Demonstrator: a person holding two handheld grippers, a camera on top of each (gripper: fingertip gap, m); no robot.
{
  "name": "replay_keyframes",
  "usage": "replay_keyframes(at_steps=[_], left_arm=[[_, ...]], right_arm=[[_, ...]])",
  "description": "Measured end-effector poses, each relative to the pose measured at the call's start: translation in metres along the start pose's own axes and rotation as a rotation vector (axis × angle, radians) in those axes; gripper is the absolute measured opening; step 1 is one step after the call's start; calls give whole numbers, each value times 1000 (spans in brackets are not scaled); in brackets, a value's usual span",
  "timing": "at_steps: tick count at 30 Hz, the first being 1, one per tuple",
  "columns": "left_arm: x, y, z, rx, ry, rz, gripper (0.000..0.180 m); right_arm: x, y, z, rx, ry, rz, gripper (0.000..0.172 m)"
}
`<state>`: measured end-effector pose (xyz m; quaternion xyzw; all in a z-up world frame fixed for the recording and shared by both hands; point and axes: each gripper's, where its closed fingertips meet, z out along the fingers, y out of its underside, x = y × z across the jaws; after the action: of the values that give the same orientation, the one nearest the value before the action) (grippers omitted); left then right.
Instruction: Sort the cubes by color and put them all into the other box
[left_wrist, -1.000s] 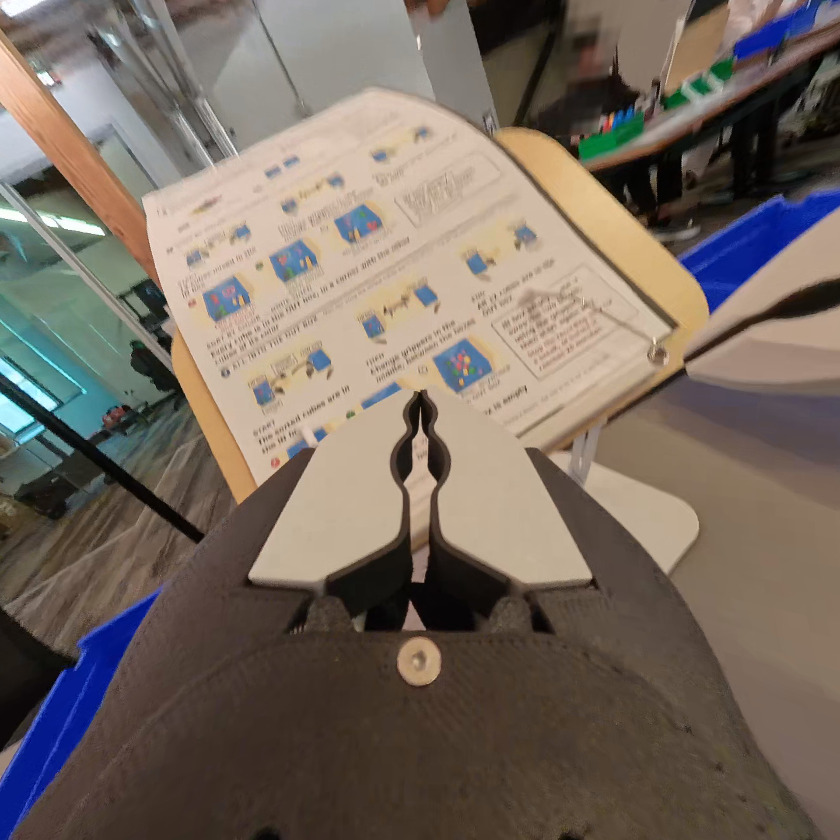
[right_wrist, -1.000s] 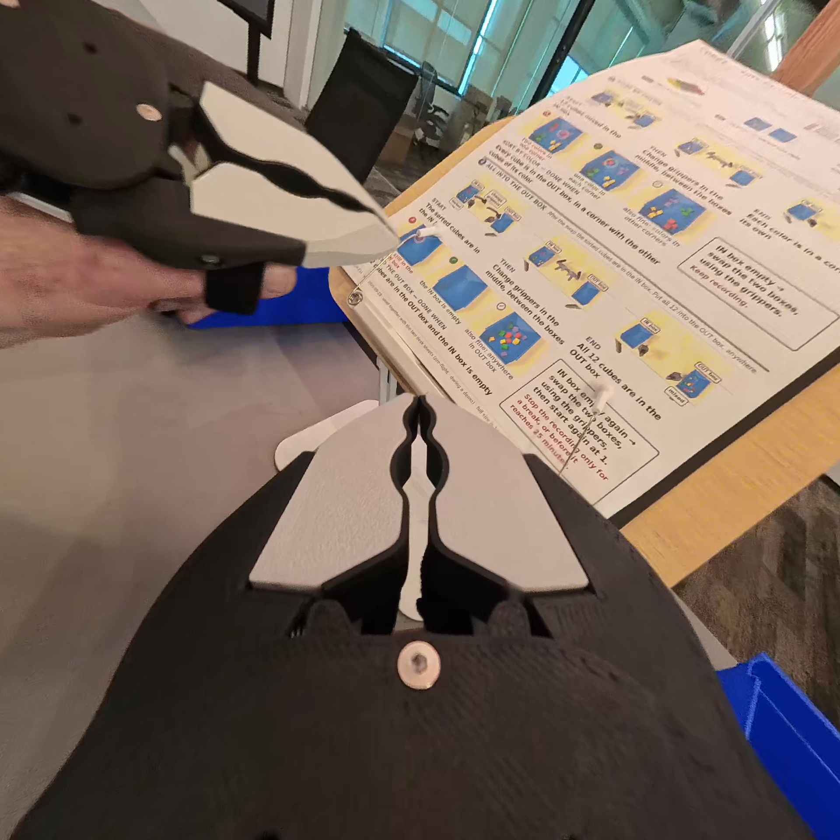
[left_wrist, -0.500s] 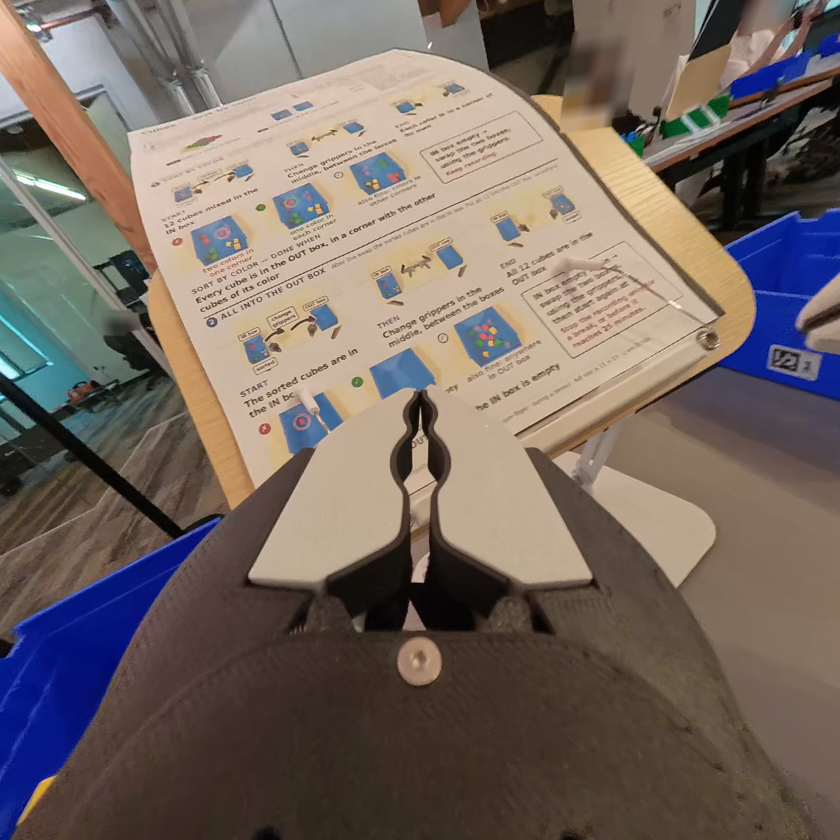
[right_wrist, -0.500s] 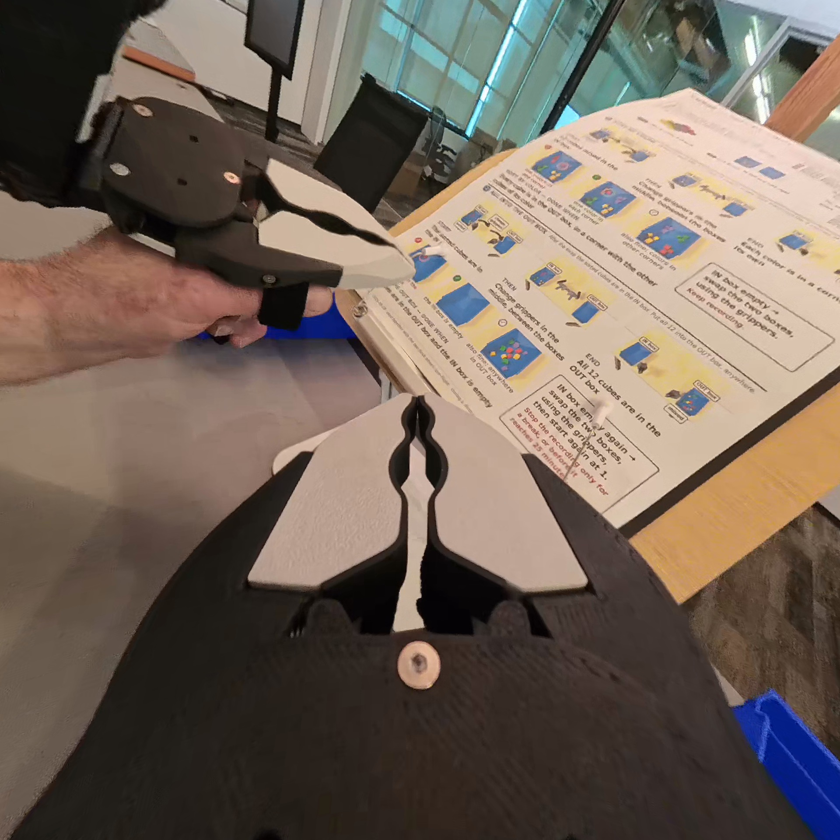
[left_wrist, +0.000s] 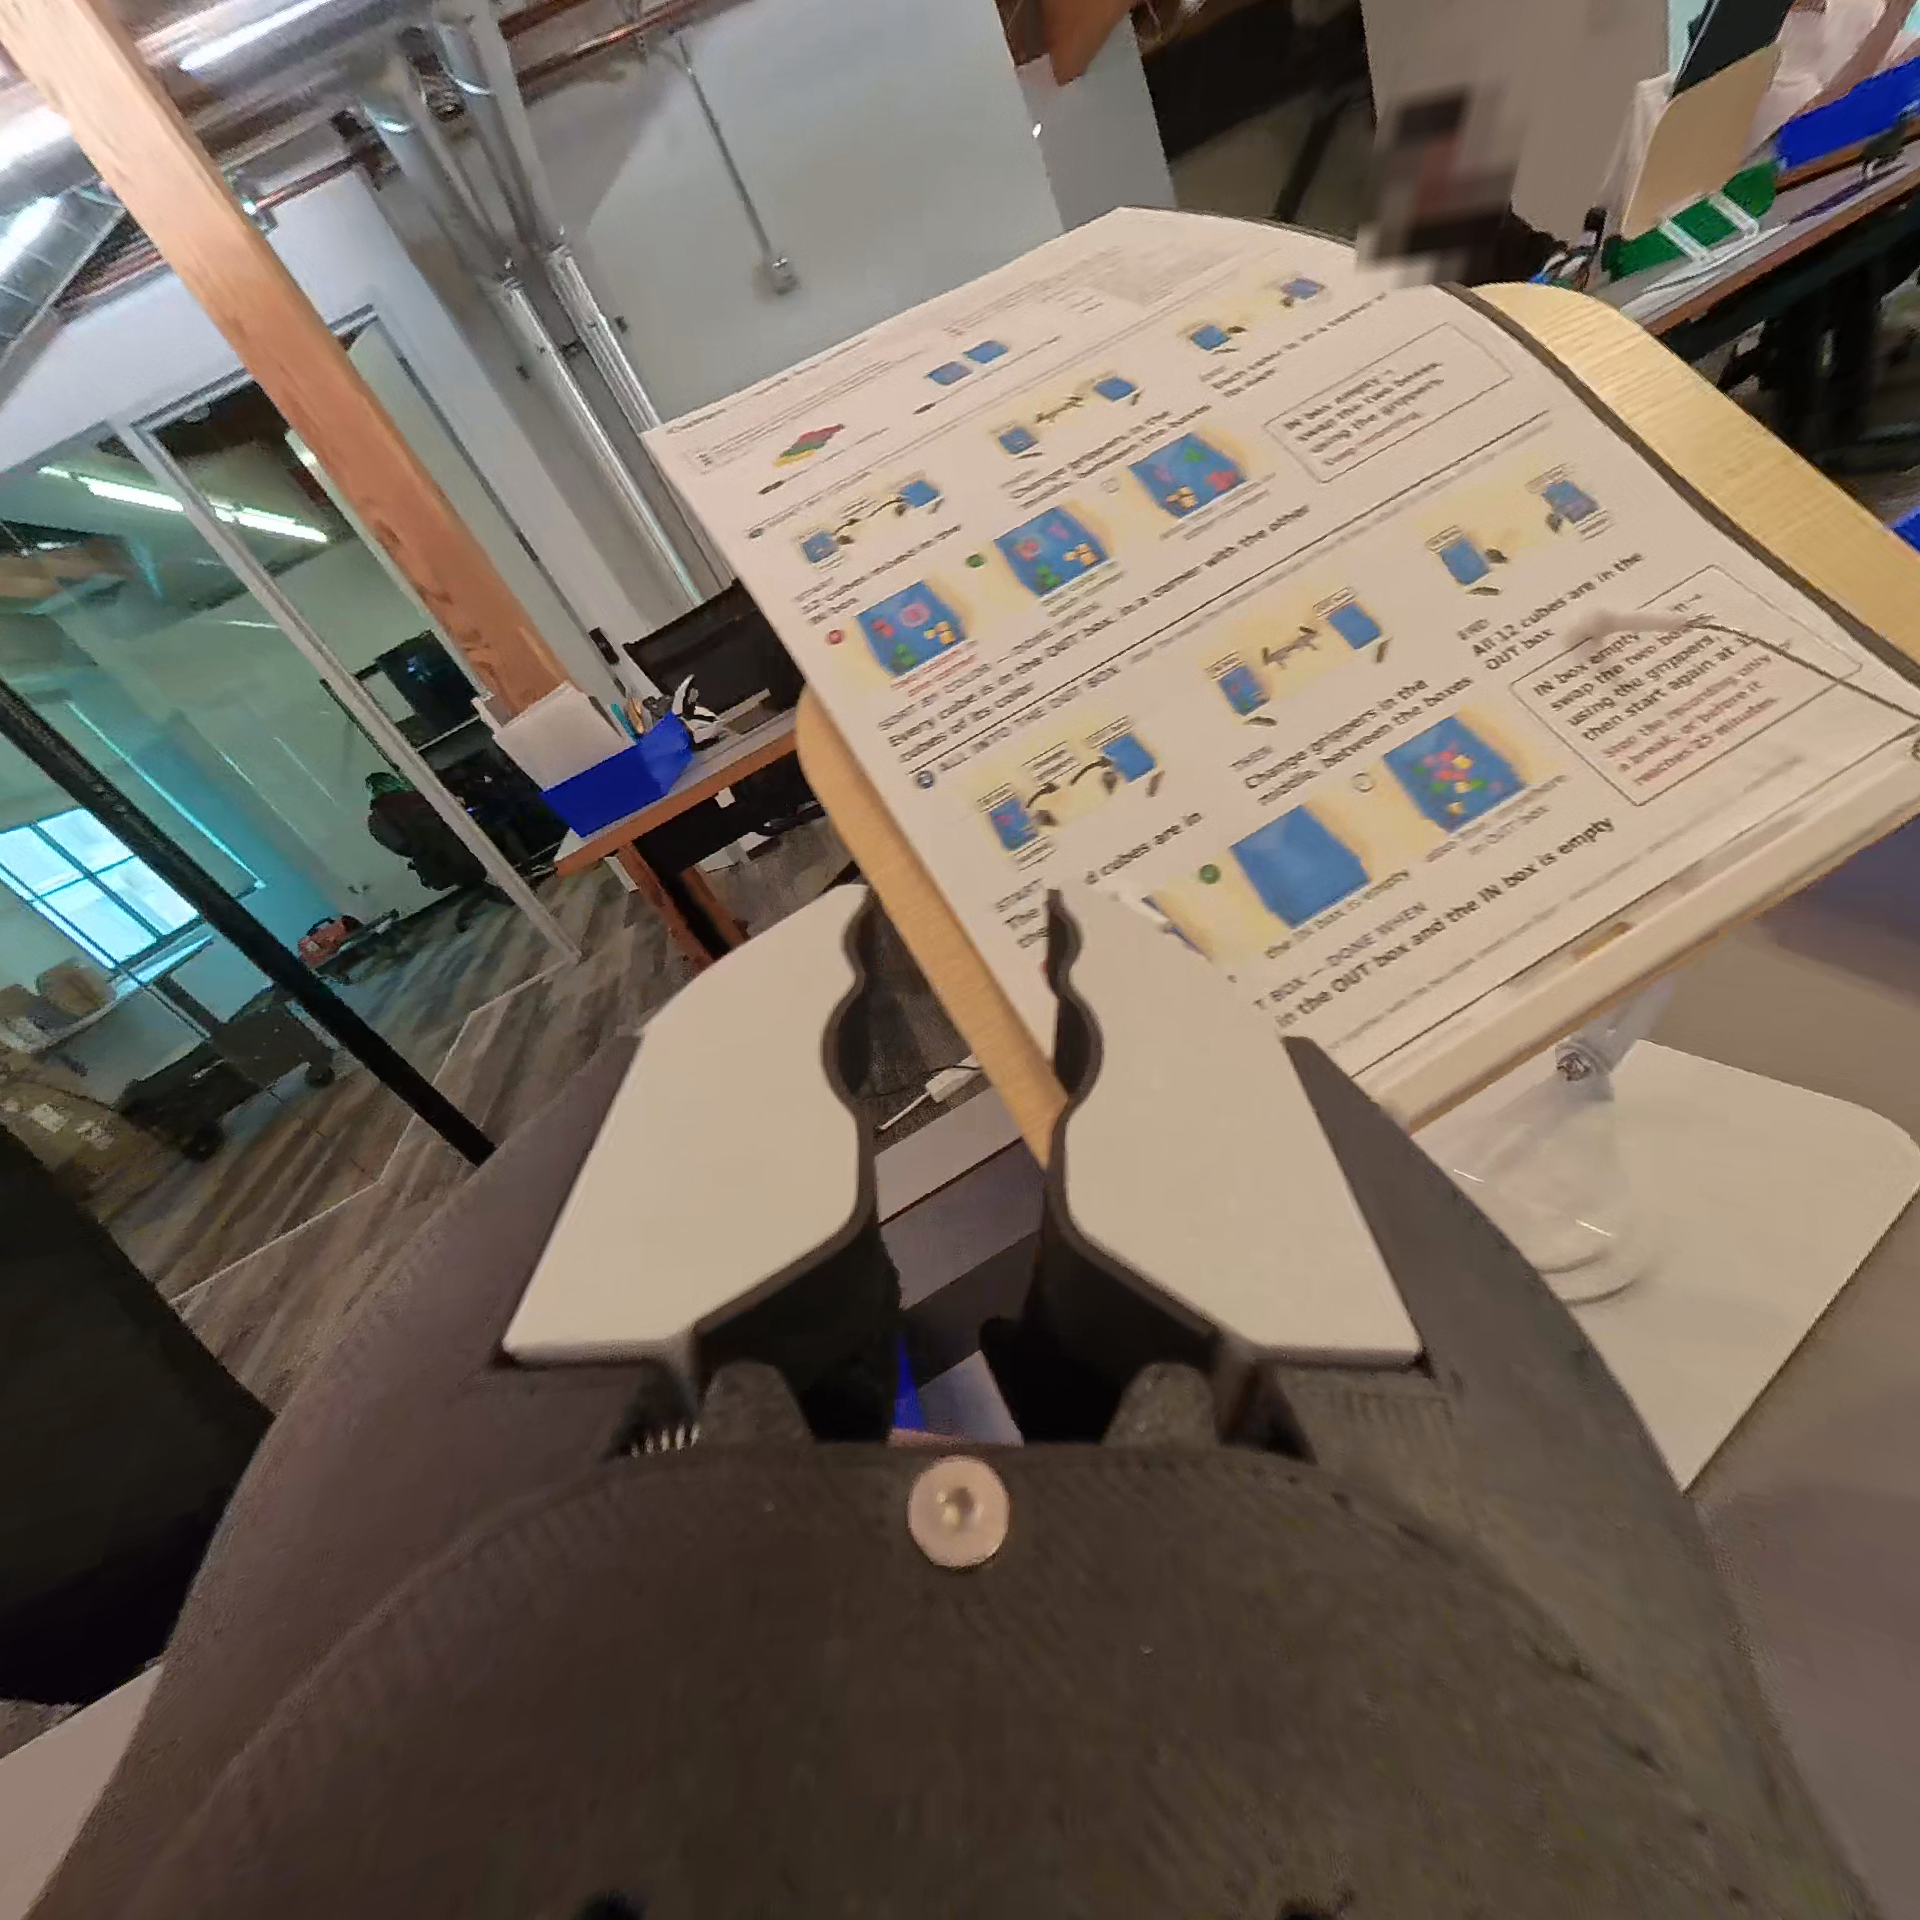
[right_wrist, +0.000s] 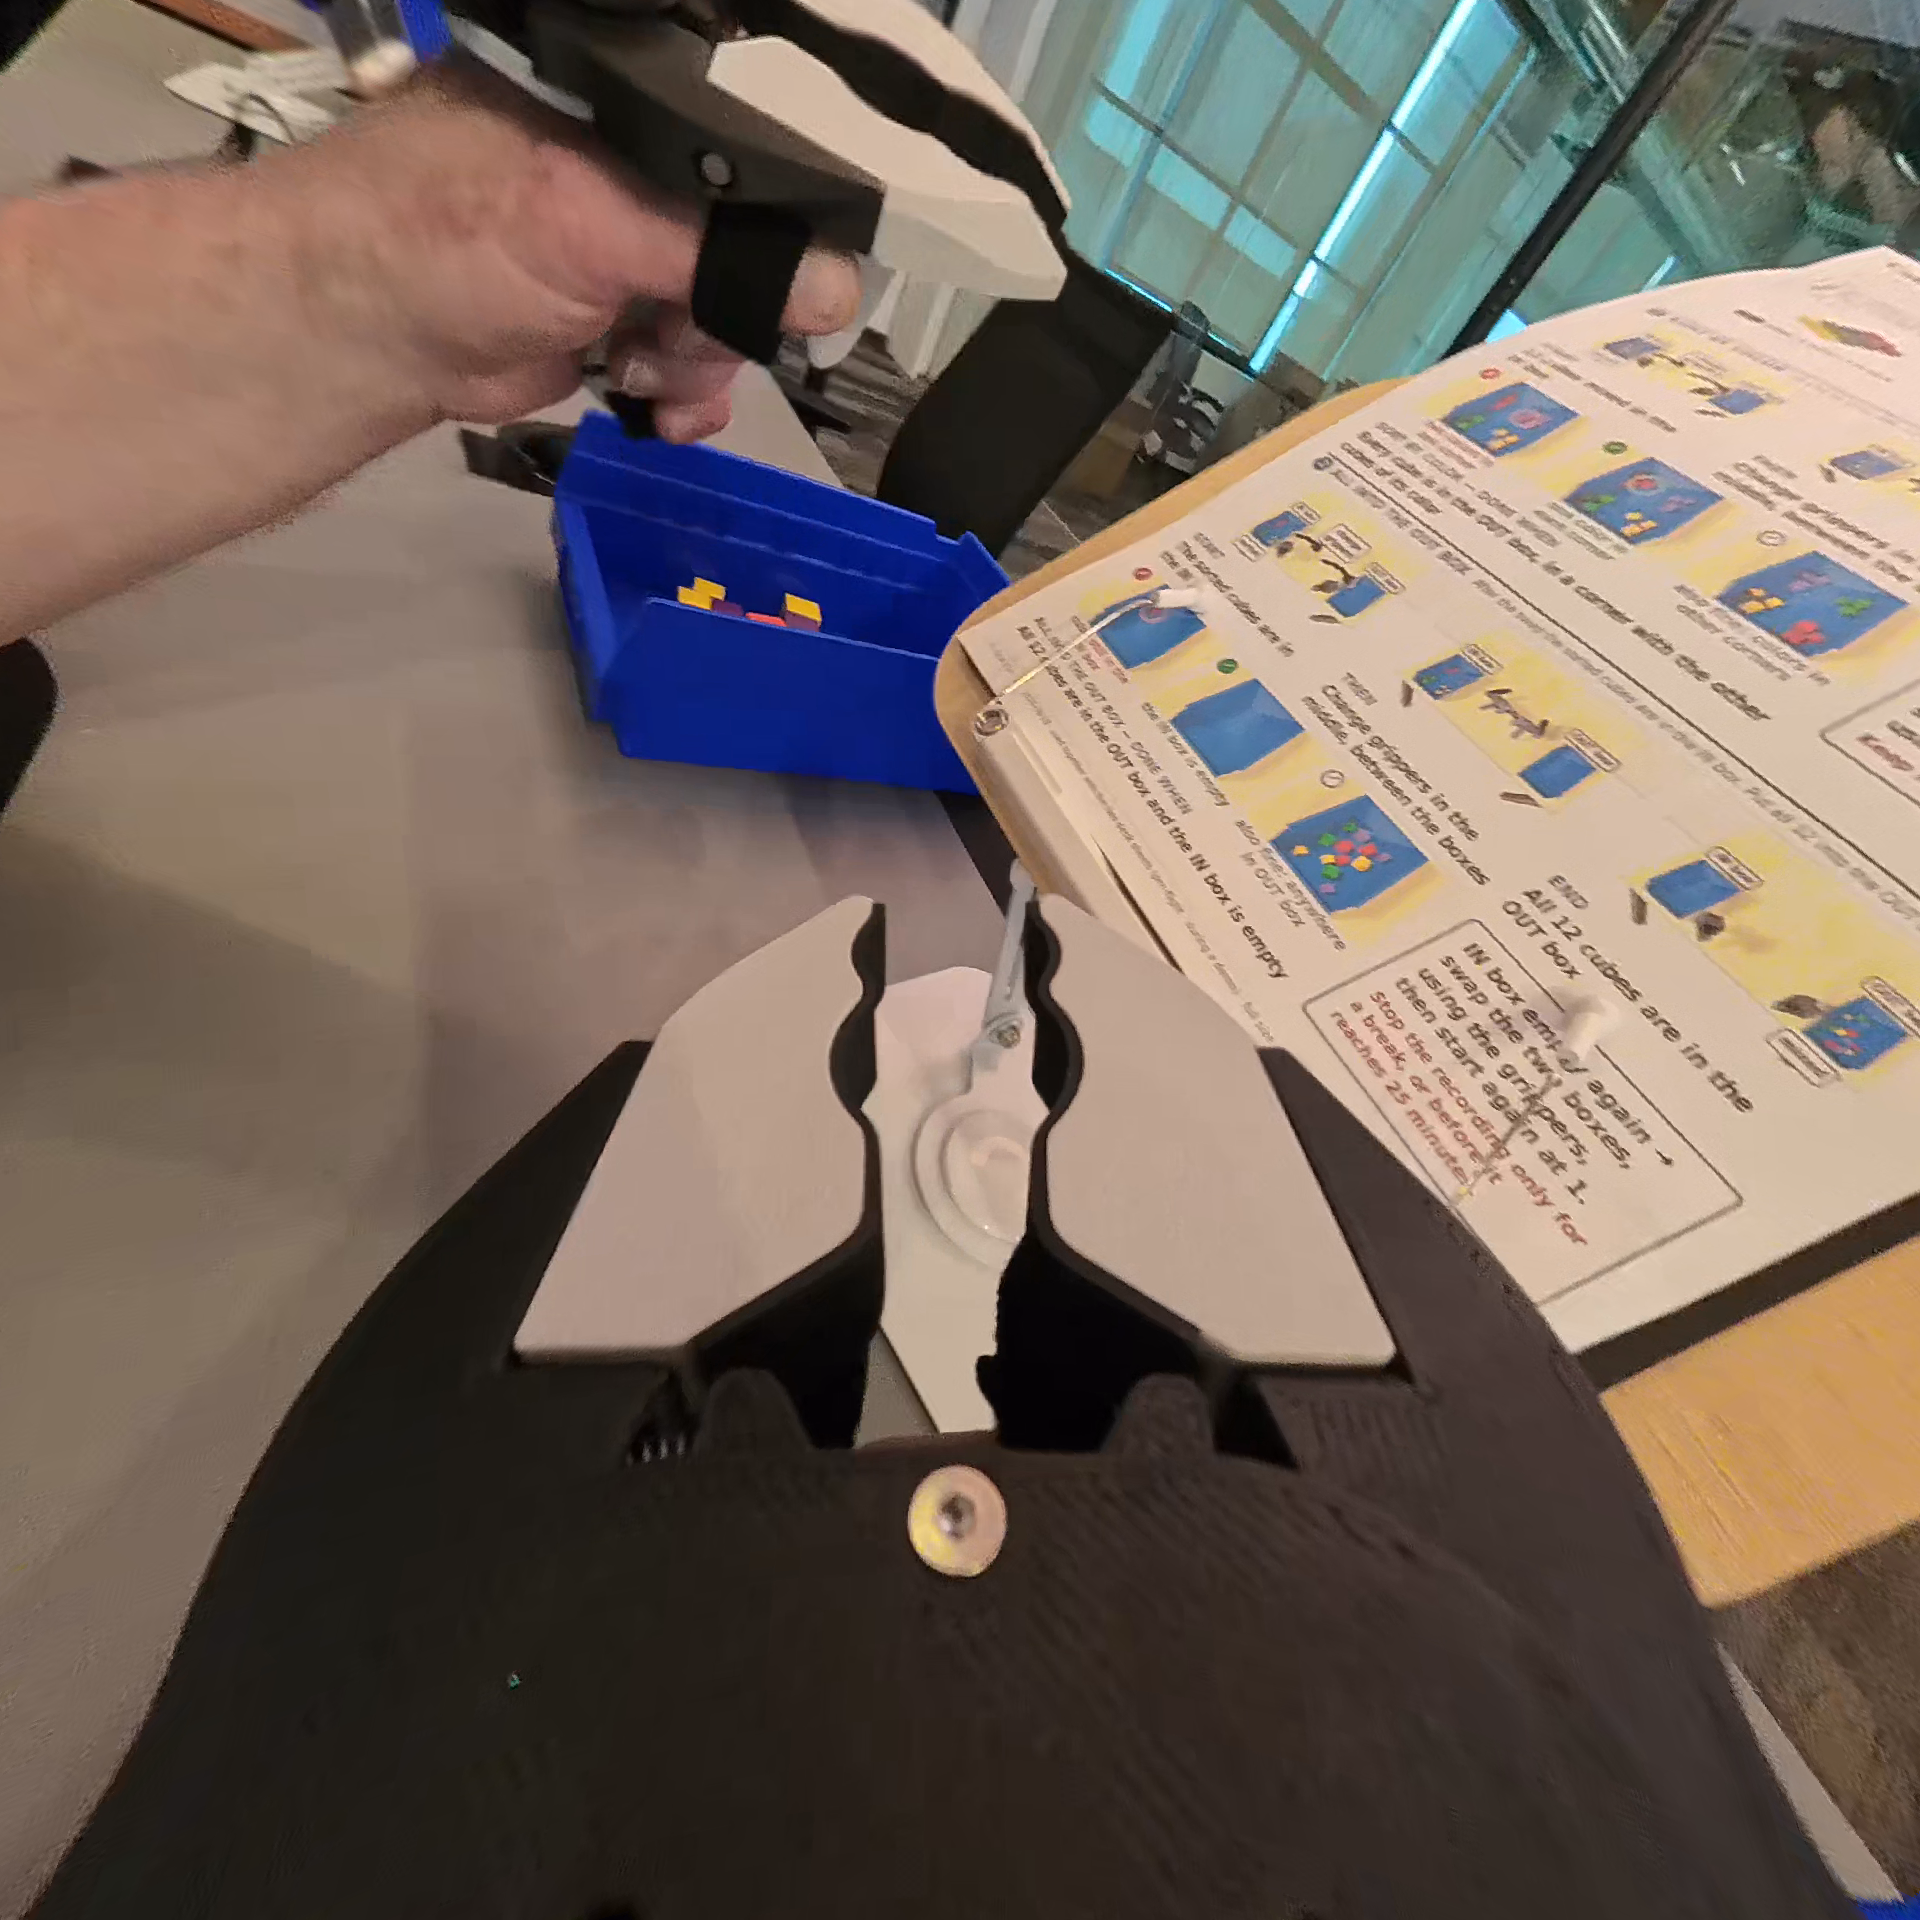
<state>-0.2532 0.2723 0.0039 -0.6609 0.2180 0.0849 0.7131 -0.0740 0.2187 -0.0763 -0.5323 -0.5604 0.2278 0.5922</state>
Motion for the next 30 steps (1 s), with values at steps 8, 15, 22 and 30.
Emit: replay_keyframes(at_steps=[8,15,22,30], left_arm=[[-64,52,-9,-154,-100,0,44],[-93,97,-9,-230,-147,-39,41],[-108,157,-9,-413,-111,-28,40],[-118,204,-11,-565,-52,-6,42]], right_arm=[[-19,10,10,13,-84,-18,34],[-28,24,19,25,-116,1,29],[-34,54,33,-44,-132,23,30],[-33,77,36,-74,-149,65,27]])
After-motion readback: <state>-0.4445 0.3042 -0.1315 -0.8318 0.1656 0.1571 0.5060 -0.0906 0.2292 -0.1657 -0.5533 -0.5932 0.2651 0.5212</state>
